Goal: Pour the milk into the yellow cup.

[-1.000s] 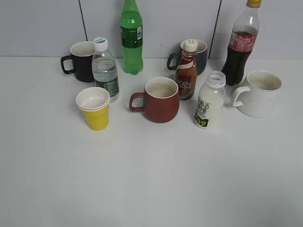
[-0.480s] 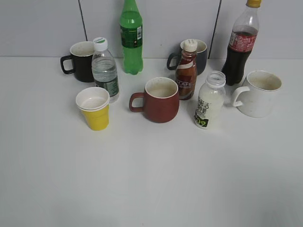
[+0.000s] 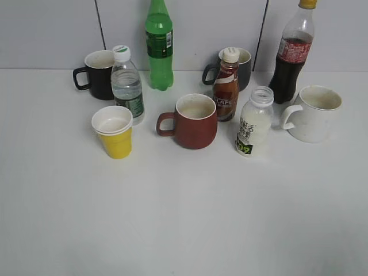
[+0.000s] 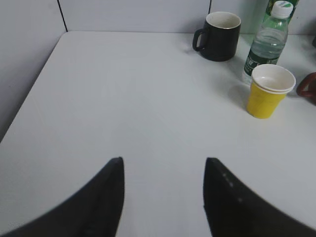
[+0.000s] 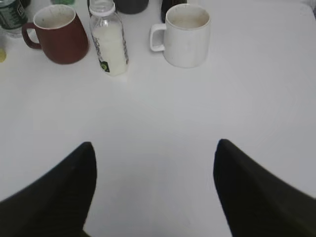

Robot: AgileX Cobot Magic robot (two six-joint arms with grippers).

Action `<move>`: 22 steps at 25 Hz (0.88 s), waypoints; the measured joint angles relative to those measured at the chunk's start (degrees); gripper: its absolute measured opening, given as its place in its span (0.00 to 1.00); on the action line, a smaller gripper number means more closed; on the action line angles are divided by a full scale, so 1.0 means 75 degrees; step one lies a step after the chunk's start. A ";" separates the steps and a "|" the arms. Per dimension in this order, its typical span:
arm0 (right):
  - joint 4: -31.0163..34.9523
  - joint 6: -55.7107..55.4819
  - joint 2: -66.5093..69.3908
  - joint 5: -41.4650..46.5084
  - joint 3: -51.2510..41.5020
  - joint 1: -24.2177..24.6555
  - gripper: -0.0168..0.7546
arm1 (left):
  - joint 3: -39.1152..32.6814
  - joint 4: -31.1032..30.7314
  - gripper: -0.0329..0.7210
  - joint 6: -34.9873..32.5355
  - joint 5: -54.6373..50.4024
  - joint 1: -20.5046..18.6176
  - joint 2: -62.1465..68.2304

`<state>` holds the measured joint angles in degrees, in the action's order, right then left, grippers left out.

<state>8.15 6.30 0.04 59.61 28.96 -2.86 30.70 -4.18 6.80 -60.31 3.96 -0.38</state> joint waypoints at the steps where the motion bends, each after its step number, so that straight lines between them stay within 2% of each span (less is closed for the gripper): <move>1: 0.0000 0.0000 -0.0040 0.0008 0.0000 0.0000 0.74 | 0.0000 0.0000 0.56 0.0000 0.0007 0.0000 0.0000; 10: 0.0000 0.0000 -0.0067 0.0000 0.0000 0.0000 0.74 | 0.0000 0.0000 0.48 -0.0006 0.0007 0.0000 0.0000; 11: 0.0000 0.0000 -0.0067 0.0000 0.0000 0.0000 0.74 | 0.0000 0.0000 0.44 -0.0006 0.0007 0.0000 0.0000; 16: 0.0000 0.0000 -0.0067 0.0000 0.0000 0.0000 0.74 | 0.0000 0.0000 0.37 -0.0006 0.0007 0.0000 0.0000; 22: 0.0000 0.0000 -0.0067 0.0000 0.0000 0.0000 0.74 | 0.0000 0.0000 0.36 -0.0006 0.0007 0.0000 0.0000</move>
<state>8.15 6.30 -0.47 59.61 28.96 -2.86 30.70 -4.18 6.75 -60.26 3.96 -0.38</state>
